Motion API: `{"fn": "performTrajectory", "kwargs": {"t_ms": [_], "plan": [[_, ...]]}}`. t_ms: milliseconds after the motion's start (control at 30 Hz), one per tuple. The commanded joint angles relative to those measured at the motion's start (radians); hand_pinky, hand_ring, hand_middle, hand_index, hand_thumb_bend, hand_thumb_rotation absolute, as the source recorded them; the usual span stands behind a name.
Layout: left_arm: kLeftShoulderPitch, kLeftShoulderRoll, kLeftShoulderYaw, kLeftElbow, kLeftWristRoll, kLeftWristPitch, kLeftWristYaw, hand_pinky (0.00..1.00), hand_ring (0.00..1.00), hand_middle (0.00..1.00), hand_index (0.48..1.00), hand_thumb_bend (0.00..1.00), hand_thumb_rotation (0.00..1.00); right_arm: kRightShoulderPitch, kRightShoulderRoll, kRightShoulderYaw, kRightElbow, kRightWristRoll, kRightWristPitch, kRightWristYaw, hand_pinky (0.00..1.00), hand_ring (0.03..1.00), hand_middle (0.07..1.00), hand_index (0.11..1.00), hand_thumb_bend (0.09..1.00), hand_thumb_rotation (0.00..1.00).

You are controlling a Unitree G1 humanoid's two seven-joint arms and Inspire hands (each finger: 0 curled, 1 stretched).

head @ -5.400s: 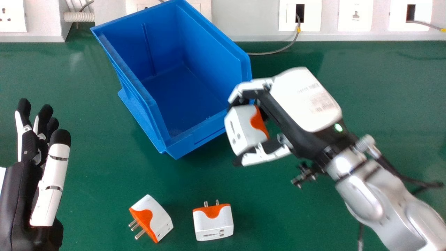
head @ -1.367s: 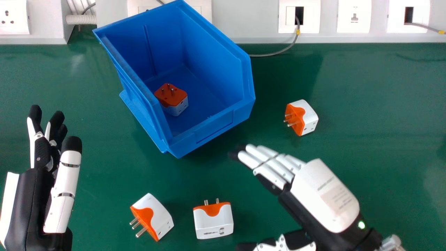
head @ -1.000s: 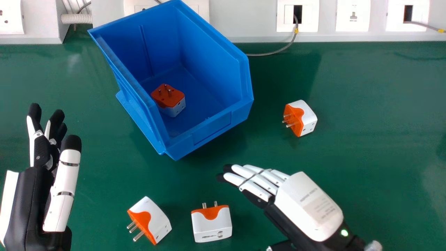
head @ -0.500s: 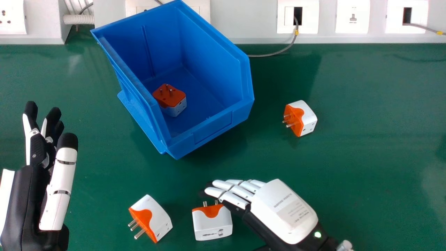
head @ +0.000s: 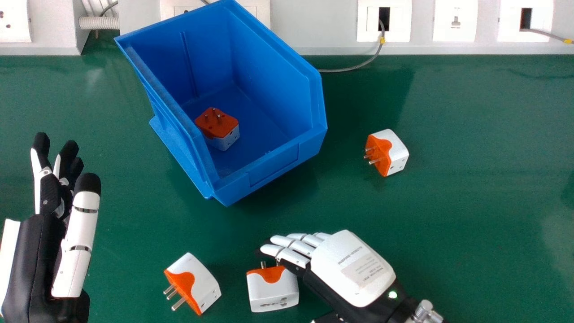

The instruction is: Pick all objects and put in blue box

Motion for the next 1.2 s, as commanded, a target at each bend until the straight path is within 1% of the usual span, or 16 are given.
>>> {"fn": "performTrajectory", "kwargs": {"t_ms": [0,67,133,200,267,333,367,400,467,533,667,733,767,1033,1100,1167], "plan": [[0.002,0.010,0.007,-0.018,0.000,-0.020,-0.003,1.00,1.00,1.00,0.981,0.38,0.80,-0.036,0.003,0.010,-0.012,0.000,0.017,0.018,0.71,0.824,0.873,0.848,0.492,0.62],[0.002,0.009,0.006,-0.018,-0.009,-0.019,-0.006,1.00,1.00,1.00,0.981,0.38,0.80,-0.046,0.001,0.016,-0.018,-0.001,0.026,0.020,0.70,0.823,0.874,0.850,0.492,0.62],[0.002,0.008,0.006,-0.018,-0.010,-0.022,-0.007,1.00,1.00,1.00,0.981,0.38,0.80,-0.055,0.001,0.021,-0.017,-0.002,0.032,0.017,0.70,0.822,0.873,0.850,0.493,0.63],[0.003,0.009,0.007,-0.020,-0.010,-0.023,-0.009,1.00,1.00,1.00,0.982,0.37,0.80,-0.063,0.000,0.026,-0.016,-0.003,0.037,0.018,0.69,0.817,0.868,0.846,0.499,0.62],[0.004,0.008,0.007,-0.025,-0.007,-0.017,-0.007,1.00,1.00,1.00,0.982,0.36,0.80,-0.071,-0.001,0.032,-0.017,-0.003,0.041,0.033,0.69,0.814,0.865,0.841,0.502,0.62],[0.004,0.008,0.006,-0.026,-0.007,-0.017,-0.007,1.00,1.00,1.00,0.982,0.36,0.80,-0.078,-0.003,0.038,-0.024,-0.006,0.052,0.055,0.69,0.813,0.863,0.839,0.504,0.62],[0.004,0.008,0.006,-0.027,-0.004,-0.017,-0.006,1.00,1.00,1.00,0.982,0.36,0.80,-0.082,-0.004,0.041,-0.033,-0.008,0.061,0.078,0.68,0.812,0.862,0.838,0.505,0.62],[0.005,0.008,0.005,-0.031,-0.006,-0.012,-0.006,1.00,1.00,1.00,0.982,0.36,0.80,-0.085,-0.006,0.044,-0.042,-0.013,0.071,0.096,0.68,0.811,0.861,0.836,0.506,0.61],[0.002,0.009,0.006,-0.028,-0.014,-0.014,-0.010,1.00,1.00,1.00,0.982,0.36,0.80,-0.091,-0.009,0.049,-0.061,-0.014,0.092,0.144,0.68,0.811,0.861,0.836,0.506,0.61],[0.000,0.010,0.008,-0.023,-0.018,-0.016,-0.013,1.00,1.00,1.00,0.986,0.36,0.81,-0.097,-0.008,0.054,-0.072,-0.014,0.107,0.170,0.69,0.811,0.861,0.835,0.503,0.63],[-0.003,0.009,0.010,-0.021,-0.016,-0.019,-0.012,1.00,1.00,1.00,0.988,0.37,0.80,-0.112,-0.004,0.067,-0.085,-0.021,0.137,0.222,0.68,0.800,0.850,0.821,0.510,0.61],[-0.004,0.009,0.010,-0.020,-0.019,-0.022,-0.015,1.00,1.00,1.00,0.987,0.38,0.80,-0.114,-0.002,0.068,-0.095,-0.016,0.150,0.250,0.68,0.797,0.846,0.816,0.514,0.61],[-0.004,0.009,0.011,-0.021,-0.021,-0.020,-0.015,1.00,1.00,1.00,0.987,0.38,0.80,-0.114,-0.002,0.069,-0.100,-0.015,0.155,0.261,0.68,0.796,0.844,0.813,0.516,0.60],[-0.004,0.012,0.012,-0.020,-0.015,-0.020,-0.016,1.00,1.00,1.00,0.987,0.36,0.81,-0.121,-0.003,0.085,-0.114,-0.027,0.192,0.306,0.68,0.789,0.831,0.805,0.506,0.59],[-0.004,0.012,0.012,-0.022,-0.020,-0.017,-0.017,1.00,1.00,1.00,0.987,0.35,0.81,-0.123,-0.003,0.088,-0.117,-0.024,0.198,0.319,0.68,0.792,0.833,0.807,0.500,0.59],[-0.005,0.011,0.012,-0.025,-0.022,-0.016,-0.016,1.00,1.00,1.00,0.989,0.36,0.81,-0.125,-0.003,0.092,-0.117,-0.027,0.202,0.323,0.69,0.797,0.837,0.812,0.495,0.59]]}}
